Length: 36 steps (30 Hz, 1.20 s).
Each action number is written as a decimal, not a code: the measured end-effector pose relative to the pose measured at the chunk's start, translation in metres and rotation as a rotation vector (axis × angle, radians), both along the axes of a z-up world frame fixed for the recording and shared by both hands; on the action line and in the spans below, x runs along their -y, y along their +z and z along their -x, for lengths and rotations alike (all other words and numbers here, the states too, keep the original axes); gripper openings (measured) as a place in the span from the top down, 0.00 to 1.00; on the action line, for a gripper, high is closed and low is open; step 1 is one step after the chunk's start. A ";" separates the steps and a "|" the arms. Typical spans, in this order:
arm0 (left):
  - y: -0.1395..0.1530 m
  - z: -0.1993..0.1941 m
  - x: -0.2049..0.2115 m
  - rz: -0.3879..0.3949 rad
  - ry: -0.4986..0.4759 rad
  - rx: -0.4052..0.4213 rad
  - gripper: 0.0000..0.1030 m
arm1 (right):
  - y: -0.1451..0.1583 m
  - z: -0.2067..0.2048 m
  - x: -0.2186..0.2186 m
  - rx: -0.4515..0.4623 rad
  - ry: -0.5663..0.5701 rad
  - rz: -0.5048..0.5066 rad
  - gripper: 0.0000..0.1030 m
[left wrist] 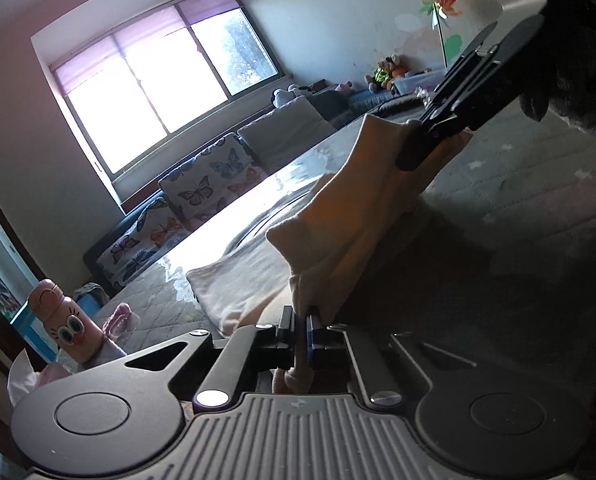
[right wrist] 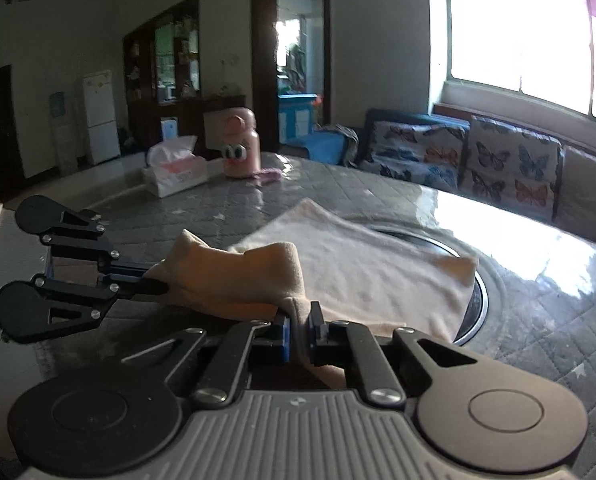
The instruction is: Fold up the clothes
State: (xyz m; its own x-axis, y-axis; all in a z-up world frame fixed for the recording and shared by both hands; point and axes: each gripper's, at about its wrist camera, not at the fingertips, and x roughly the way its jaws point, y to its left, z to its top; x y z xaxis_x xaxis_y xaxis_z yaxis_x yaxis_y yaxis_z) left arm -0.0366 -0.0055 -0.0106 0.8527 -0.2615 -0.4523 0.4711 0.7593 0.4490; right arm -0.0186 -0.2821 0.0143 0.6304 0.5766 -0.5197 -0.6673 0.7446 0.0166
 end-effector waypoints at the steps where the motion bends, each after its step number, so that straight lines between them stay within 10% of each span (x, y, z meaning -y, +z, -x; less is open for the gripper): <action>1: 0.004 0.007 -0.001 0.005 -0.006 -0.004 0.94 | 0.004 0.009 0.003 0.007 0.010 -0.004 0.93; 11: 0.034 0.091 -0.021 0.056 0.009 -0.077 0.97 | 0.034 0.086 0.033 -0.001 0.081 -0.050 0.97; 20: 0.014 0.086 -0.030 0.058 0.054 -0.121 0.97 | 0.007 0.092 0.030 -0.113 0.124 0.022 0.90; 25: 0.004 0.107 -0.027 -0.014 -0.027 -0.134 0.88 | -0.003 0.097 0.029 -0.131 0.133 0.051 0.79; 28: -0.004 0.119 -0.017 -0.071 -0.086 -0.108 0.60 | -0.004 0.096 0.027 -0.128 0.138 0.052 0.76; 36: -0.028 0.131 0.011 -0.180 -0.208 -0.029 0.57 | -0.004 0.102 0.017 -0.105 0.173 0.089 0.58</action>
State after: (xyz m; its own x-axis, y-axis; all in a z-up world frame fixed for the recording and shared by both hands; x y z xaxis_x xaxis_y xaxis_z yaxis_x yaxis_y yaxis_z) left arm -0.1673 -0.0161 -0.0384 0.7748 -0.3432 -0.5310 0.6235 0.5541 0.5516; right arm -0.1206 -0.2987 0.0101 0.4662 0.6199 -0.6311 -0.7831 0.6211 0.0316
